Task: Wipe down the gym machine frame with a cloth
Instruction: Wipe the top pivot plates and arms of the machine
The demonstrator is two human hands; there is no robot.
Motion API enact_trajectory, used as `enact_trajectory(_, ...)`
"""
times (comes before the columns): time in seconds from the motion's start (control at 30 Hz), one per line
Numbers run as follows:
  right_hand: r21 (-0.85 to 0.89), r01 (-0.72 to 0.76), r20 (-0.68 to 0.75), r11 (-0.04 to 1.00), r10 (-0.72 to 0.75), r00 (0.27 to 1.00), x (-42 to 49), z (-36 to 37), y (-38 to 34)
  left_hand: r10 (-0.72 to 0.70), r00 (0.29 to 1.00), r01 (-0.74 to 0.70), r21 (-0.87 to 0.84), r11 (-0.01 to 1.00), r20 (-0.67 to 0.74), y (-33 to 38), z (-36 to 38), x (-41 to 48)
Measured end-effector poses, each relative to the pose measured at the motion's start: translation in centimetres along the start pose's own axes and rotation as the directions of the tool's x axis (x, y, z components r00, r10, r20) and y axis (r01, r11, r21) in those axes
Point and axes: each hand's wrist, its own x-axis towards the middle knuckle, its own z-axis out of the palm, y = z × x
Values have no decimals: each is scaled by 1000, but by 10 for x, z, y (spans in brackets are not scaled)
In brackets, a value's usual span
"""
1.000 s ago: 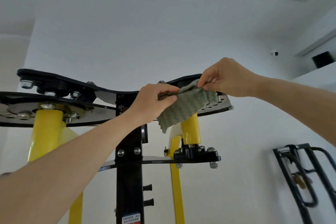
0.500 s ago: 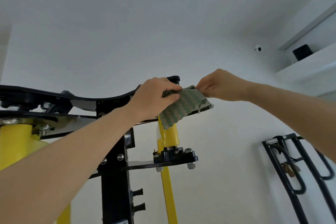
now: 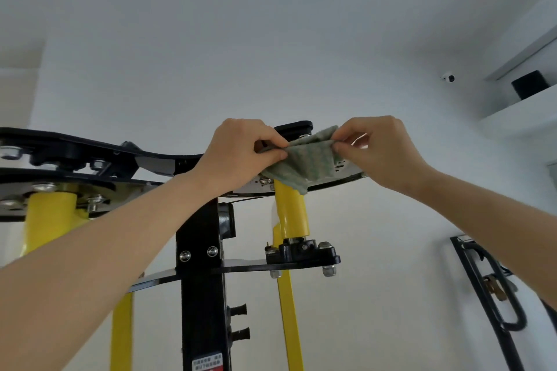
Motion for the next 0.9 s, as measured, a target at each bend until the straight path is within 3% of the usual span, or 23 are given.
enact_trajectory(0.1,85,-21,-19,996,23,1000,-7,14,-14,-238,970,243,-259,935,51,-3,-7,-16)
enact_trajectory(0.2,159,-88,29,983,85,996,-20,37,-27,-470,866,485,-521,703,172,-3,-2,-43)
enact_trajectory(0.27,224,-187,160,956,153,975,-31,57,-33,-589,776,589,-590,552,224,-4,7,-61)
enact_trajectory(0.33,286,-297,335,911,196,921,-44,80,-41,-685,676,644,-670,369,273,-6,14,-77)
enact_trajectory(0.4,303,-318,419,898,174,891,-53,102,-50,-720,605,661,-719,216,340,-10,18,-91)
enact_trajectory(0.5,396,-359,459,845,157,875,-59,130,-59,-724,570,670,-729,136,388,-20,13,-111)
enact_trajectory(0.6,432,-460,457,776,251,853,-58,157,-70,-739,567,700,-686,199,364,-33,-6,-128)
enact_trajectory(0.67,492,-564,452,664,359,817,-54,177,-78,-740,606,709,-620,337,292,-39,-23,-138)
enact_trajectory(0.77,605,-690,476,398,515,713,-42,212,-88,-625,780,614,-228,756,28,-49,-53,-152)
enact_trajectory(0.8,634,-706,482,316,553,680,-38,224,-91,-541,840,537,-74,840,-45,-49,-65,-157)
enact_trajectory(0.9,691,-720,524,71,636,566,-24,258,-99,-291,944,321,221,921,-157,-50,-105,-166)
